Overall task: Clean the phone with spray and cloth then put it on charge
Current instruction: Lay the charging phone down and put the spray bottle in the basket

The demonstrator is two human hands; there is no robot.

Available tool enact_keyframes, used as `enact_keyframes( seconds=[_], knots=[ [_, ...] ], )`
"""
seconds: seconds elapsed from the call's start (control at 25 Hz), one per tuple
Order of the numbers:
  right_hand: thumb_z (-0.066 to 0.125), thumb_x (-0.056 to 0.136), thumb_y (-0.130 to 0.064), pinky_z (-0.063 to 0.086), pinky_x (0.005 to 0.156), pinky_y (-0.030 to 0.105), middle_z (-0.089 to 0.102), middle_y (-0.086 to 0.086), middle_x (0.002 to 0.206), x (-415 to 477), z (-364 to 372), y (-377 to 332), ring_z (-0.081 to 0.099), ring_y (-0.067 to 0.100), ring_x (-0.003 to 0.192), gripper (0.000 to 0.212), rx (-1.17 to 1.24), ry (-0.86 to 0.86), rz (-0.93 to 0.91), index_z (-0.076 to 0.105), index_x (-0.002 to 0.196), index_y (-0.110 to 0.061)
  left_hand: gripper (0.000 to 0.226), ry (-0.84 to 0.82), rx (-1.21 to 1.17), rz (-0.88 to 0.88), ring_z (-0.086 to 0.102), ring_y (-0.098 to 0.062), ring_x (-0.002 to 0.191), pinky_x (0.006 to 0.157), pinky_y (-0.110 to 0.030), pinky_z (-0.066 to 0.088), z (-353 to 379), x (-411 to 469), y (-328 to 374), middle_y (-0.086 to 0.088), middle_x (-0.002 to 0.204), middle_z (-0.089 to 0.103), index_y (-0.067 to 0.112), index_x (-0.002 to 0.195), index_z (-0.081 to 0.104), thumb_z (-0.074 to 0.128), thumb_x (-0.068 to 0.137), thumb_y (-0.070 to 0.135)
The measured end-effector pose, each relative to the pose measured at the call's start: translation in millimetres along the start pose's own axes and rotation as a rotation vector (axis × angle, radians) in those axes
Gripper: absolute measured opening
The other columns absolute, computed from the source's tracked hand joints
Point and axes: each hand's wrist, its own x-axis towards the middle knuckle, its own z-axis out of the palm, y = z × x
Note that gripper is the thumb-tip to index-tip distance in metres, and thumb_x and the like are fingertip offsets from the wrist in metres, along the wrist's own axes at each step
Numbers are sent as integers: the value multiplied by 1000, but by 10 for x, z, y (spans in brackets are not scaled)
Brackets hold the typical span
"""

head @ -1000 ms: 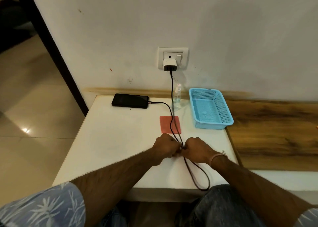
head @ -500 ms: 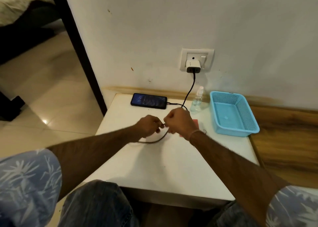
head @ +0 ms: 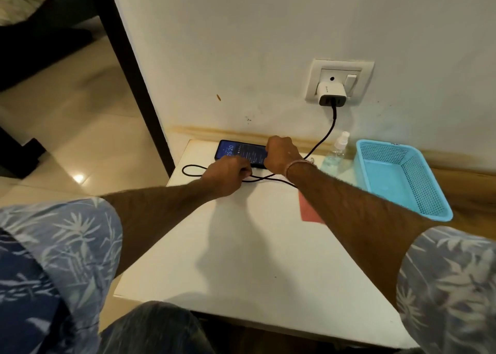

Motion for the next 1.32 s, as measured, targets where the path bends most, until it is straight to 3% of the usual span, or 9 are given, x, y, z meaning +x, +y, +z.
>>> enact_keyframes(
  seconds=[0.2, 0.36, 0.48, 0.6, 0.68, 0.8, 1.04, 1.32],
  knots=[
    [65, 87, -16, 44, 96, 43, 49, 22, 130, 219, 107, 138, 46, 41, 121, 43, -152, -69, 75, 50, 127, -5, 16, 131, -48, 37, 52, -25, 108, 90, -37, 45, 283, -24, -97, -8, 111, 62, 13, 108, 74, 63, 96, 16],
    [63, 87, -13, 42, 100, 45, 45, 22, 132, 350, 83, 177, 43, 40, 123, 46, -245, -48, 63, 47, 129, -4, 13, 325, -86, -2, 52, -21, 104, 87, -35, 34, 85, 44, -186, -1, 104, 64, 21, 102, 74, 70, 91, 28],
    [59, 88, -9, 45, 97, 43, 51, 23, 129, 433, 18, 271, 50, 42, 118, 41, -291, -31, 64, 51, 127, -3, 34, 382, -247, -313, 57, -26, 110, 94, -44, 50, -204, 245, -381, -8, 122, 62, 13, 124, 63, 66, 90, 17],
    [59, 89, -8, 48, 93, 42, 55, 23, 126, 452, 37, 383, 55, 43, 114, 35, -283, 1, 80, 55, 124, -2, 56, 160, -358, -585, 55, -29, 121, 93, -35, 52, -287, 367, -516, -12, 142, 53, 9, 145, 48, 59, 90, 9],
    [61, 88, -5, 48, 91, 42, 56, 24, 124, 461, 73, 418, 56, 44, 112, 32, -232, 35, 81, 58, 119, -2, 50, 107, -357, -577, 60, -26, 106, 78, -28, 51, -255, 397, -504, -12, 130, 60, 8, 138, 56, 58, 88, 7],
    [65, 86, -6, 49, 91, 41, 56, 24, 121, 467, 125, 431, 57, 44, 109, 30, -174, 86, 75, 60, 116, -3, 33, 121, -355, -525, 58, -16, 73, 56, -23, 49, -205, 428, -465, -6, 96, 65, 8, 116, 68, 59, 85, 6],
    [70, 84, -7, 49, 86, 39, 59, 22, 115, 485, 158, 457, 58, 41, 104, 28, -172, 127, 50, 62, 111, -4, 22, 174, -398, -507, 55, -10, 68, 49, -20, 44, -134, 423, -468, 3, 82, 61, 14, 102, 67, 61, 83, 3],
    [67, 86, -9, 49, 86, 40, 60, 21, 114, 414, 207, 467, 58, 40, 103, 27, -164, 174, 38, 63, 113, -6, 36, 252, -466, -531, 51, -6, 68, 51, -15, 40, -49, 407, -455, 11, 76, 56, 11, 116, 72, 58, 84, 2]
  ],
)
